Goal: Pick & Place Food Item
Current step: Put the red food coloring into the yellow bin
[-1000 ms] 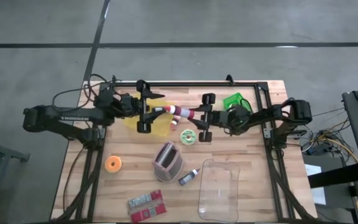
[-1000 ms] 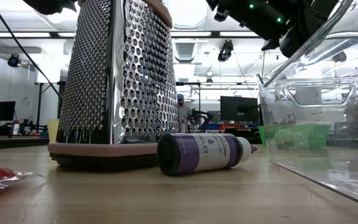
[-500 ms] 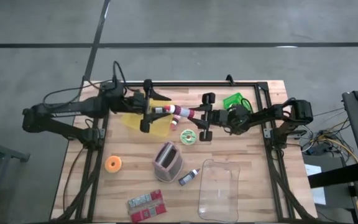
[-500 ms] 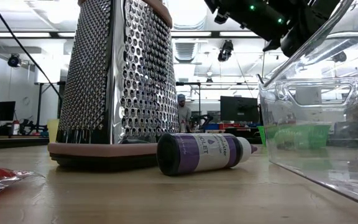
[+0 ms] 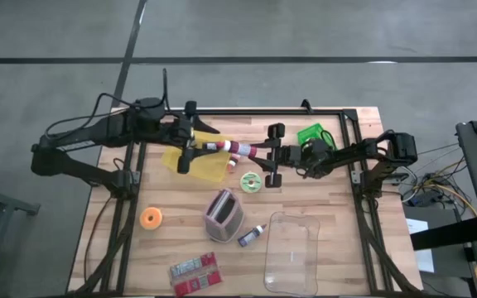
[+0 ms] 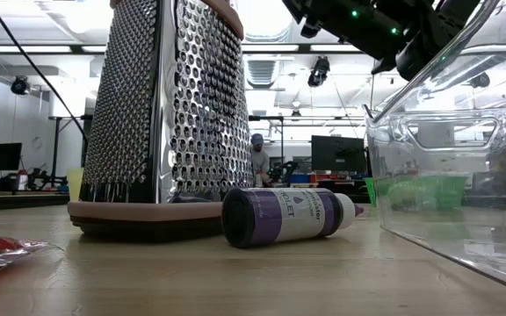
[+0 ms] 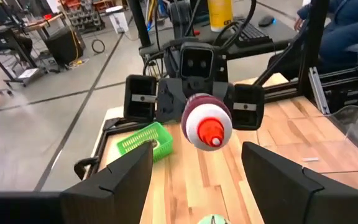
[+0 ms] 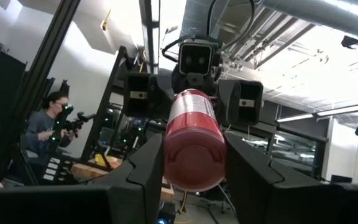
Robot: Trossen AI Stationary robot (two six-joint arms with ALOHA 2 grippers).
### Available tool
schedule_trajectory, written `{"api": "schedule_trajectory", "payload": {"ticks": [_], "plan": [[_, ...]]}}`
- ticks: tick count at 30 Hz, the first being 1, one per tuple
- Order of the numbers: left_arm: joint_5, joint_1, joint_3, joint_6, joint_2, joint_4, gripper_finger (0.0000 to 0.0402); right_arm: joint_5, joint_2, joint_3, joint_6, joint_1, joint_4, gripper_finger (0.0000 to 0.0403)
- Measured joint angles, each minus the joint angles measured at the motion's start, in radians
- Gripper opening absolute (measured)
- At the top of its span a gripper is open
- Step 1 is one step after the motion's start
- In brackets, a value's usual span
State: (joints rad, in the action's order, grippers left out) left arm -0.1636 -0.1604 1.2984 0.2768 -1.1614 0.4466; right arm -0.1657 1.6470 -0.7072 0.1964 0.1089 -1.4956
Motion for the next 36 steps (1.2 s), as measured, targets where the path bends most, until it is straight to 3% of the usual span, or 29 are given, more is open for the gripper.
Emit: {"api": "schedule_trajectory", "payload": {"ticks": [20, 36], "plan": [[0.003, 0.0, 0.109, 0.022, -0.111, 0.079, 0.0242, 0.007, 0.0, 0.0, -0.005, 0.003, 0.044, 0.0131], [0.003, 0.0, 0.106, 0.029, -0.124, 0.082, 0.018, 0.01, 0.0, 0.0, -0.006, 0.004, 0.046, 0.013]]}}
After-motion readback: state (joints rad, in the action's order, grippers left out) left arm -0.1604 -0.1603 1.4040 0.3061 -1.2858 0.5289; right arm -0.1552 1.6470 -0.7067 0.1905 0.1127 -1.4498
